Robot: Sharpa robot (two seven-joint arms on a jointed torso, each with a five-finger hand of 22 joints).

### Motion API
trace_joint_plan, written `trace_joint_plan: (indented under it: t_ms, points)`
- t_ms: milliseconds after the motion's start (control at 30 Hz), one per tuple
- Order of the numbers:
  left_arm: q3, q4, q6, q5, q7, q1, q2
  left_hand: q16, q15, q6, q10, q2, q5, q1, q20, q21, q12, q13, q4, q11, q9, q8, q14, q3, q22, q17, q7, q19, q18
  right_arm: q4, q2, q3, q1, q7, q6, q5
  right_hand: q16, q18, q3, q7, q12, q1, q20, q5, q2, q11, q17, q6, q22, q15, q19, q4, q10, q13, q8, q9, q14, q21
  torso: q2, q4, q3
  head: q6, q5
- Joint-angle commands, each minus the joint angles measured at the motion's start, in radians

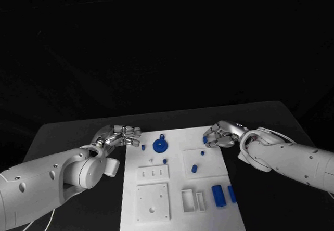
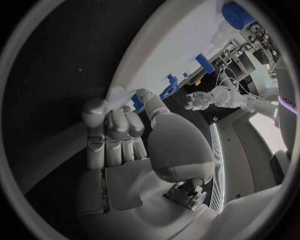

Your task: Assemble the parts on the task board

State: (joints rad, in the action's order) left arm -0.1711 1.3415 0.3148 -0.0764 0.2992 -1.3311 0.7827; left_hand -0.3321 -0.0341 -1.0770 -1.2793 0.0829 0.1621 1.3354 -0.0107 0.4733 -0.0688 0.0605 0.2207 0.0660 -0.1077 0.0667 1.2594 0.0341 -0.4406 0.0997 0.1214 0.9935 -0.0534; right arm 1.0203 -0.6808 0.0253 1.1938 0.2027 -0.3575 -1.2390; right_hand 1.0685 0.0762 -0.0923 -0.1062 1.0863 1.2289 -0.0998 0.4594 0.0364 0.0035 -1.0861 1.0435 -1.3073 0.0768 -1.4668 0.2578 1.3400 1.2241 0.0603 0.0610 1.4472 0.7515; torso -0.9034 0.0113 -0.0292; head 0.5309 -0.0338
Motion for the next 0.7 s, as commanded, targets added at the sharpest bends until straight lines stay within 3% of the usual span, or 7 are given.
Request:
trace_joint_plan:
  t_ms: [33, 333, 700]
  points:
    - [0.001, 0.003, -0.015, -0.006, 0.011, 0.0, 0.0, -0.006, 0.001, -0.003, -0.008, -0.001, 0.001, 0.006, -0.001, 0.005, 0.003, 0.001, 0.006, -0.001, 0.0, -0.003, -0.002, 0.001, -0.001, 0.0, 0.0, -0.003, -0.005, -0.002, 0.004, 0.005, -0.009, -0.007, 0.028, -0.019, 0.004, -0.008, -0.011, 0.0, 0.006, -0.005, 0.003, -0.01, -0.007, -0.003, -0.002, 0.008, -0.094, -0.001, -0.017, 0.001, -0.001, 0.002, 0.001, 0.002, 0.001, 0.008, 0.0, 0.0004, 0.0016, 0.002, 0.0]
    - [0.001, 0.004, -0.016, -0.007, 0.01, -0.001, 0.0, -0.006, 0.001, -0.003, -0.008, -0.001, 0.001, 0.006, -0.001, 0.005, 0.003, 0.001, 0.006, -0.001, 0.0, -0.003, -0.002, 0.001, -0.001, 0.0, 0.0, -0.003, -0.005, -0.001, 0.009, 0.005, -0.01, -0.007, 0.029, -0.018, 0.009, -0.009, -0.035, 0.003, 0.01, -0.014, 0.002, -0.032, -0.014, -0.004, -0.009, 0.023, -0.095, 0.0, -0.017, 0.004, 0.001, 0.004, 0.002, 0.002, 0.002, 0.013, 0.001, -0.0003, 0.0025, 0.003, -0.001]
    - [0.001, 0.004, -0.018, -0.009, 0.009, -0.001, 0.001, -0.006, 0.001, -0.003, -0.008, -0.001, 0.001, 0.006, -0.001, 0.005, 0.003, 0.001, 0.006, -0.001, 0.0, -0.003, -0.002, 0.001, -0.001, 0.0, 0.0, -0.003, -0.005, -0.001, 0.011, 0.005, -0.011, -0.006, 0.029, -0.017, 0.01, -0.011, -0.08, 0.015, 0.012, -0.016, -0.001, -0.1, -0.031, -0.011, -0.013, 0.073, -0.095, 0.004, -0.017, 0.004, 0.003, 0.008, 0.002, 0.002, 0.003, 0.017, 0.001, 0.0005, 0.0037, 0.003, -0.002]
